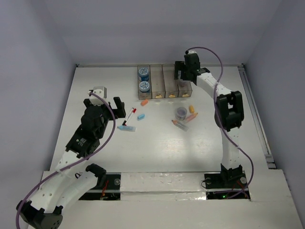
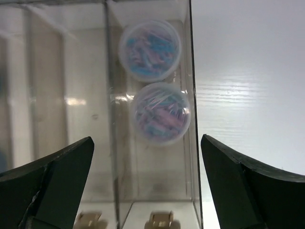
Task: Sort the stationery into containers
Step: Place the stationery in the storage box, then pick up the stationery from the center of the board.
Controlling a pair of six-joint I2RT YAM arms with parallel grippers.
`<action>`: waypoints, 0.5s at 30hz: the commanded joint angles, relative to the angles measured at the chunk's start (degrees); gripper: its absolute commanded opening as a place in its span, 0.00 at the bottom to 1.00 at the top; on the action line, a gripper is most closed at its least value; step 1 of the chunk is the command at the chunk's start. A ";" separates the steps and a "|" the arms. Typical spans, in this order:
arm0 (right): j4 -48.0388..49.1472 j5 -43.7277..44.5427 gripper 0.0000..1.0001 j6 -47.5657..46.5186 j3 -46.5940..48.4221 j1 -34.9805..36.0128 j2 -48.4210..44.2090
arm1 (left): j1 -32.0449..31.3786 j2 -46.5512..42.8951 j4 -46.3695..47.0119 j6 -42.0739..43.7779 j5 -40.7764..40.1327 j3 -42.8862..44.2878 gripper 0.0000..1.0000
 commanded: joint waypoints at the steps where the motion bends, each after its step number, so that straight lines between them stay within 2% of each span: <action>1: 5.74 -2.58 1.00 -0.36 -10.15 2.56 -15.51 | 0.22 -1.25 3.33 0.41 0.93 -0.18 0.99; 6: 5.93 -5.04 1.00 1.65 -32.88 4.67 -29.95 | 0.22 -2.39 3.42 0.24 1.72 -0.26 0.99; 10: 2.59 -5.84 1.00 4.46 -43.28 7.21 -37.43 | 0.22 -2.92 3.68 0.24 2.60 -0.35 0.99; 15: 0.13 -5.67 1.00 5.70 -45.78 9.86 -37.02 | 0.22 -3.62 3.94 0.06 3.39 -0.35 0.99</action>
